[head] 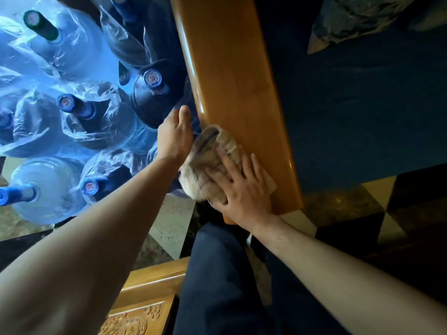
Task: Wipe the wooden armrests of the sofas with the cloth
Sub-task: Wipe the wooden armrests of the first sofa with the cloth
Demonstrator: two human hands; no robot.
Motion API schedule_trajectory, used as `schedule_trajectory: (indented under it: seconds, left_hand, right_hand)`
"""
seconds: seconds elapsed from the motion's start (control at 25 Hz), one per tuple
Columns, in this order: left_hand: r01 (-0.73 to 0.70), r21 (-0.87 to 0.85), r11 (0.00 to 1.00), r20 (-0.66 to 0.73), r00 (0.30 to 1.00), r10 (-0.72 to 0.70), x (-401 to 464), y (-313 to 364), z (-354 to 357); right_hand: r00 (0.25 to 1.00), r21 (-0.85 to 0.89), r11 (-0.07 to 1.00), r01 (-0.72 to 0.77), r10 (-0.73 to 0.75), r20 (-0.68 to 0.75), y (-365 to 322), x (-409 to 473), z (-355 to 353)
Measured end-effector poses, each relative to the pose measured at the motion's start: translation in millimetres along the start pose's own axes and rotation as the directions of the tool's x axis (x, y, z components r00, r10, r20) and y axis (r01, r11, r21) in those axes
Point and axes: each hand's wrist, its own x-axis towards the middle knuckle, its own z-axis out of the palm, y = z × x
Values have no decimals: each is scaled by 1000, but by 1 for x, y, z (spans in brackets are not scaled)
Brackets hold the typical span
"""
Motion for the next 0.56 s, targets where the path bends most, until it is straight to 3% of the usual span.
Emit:
schedule_trajectory:
  seconds: [0.04, 0.12, 0.2, 0.28, 0.32, 0.36, 0.4, 0.44, 0.48, 0.56]
  left_hand:
    - [4, 4, 1000, 8, 1000, -4, -4, -1, 2]
    - [18, 46, 999, 19, 1000, -18, -16, -3, 8]
    - [28, 105, 994, 34, 999, -32, -26, -6, 17]
    - [22, 156, 988, 50, 998, -30, -34, -10, 25]
    - [34, 168, 985, 56, 998, -44, -38, -9, 29]
    - [55, 168, 984, 60, 996, -66, -42, -6, 32]
    - [80, 157, 984, 61, 994, -90, -45, -3, 34]
    - [96, 155, 983, 59, 993, -107, -48, 0, 35]
    - [104, 173, 979, 57, 992, -115, -51, 3, 33]
    - [98, 233, 967, 50, 992, -113, -52, 7, 30]
  right_hand:
    - [994, 0, 996, 94, -94, 48, 12, -12, -2]
    - [986, 2, 990, 139, -139, 96, 38, -37, -8]
    - [997, 21, 998, 53, -54, 46, 63, -61, -16]
    - [982, 107, 979, -172, 179, -62, 72, -77, -17]
    - [920, 183, 919, -350, 374, -120, 69, -76, -16]
    - [805, 263, 812, -522, 570, -163, 59, -69, -14]
    - [688, 309, 706, -637, 702, -185, 47, -58, -13]
    - [617, 312, 646, -697, 761, -199, 32, -48, -10]
    - [609, 287, 643, -710, 765, -208, 14, -43, -8]
    - [735, 199, 766, -612, 643, -216, -19, -47, 1]
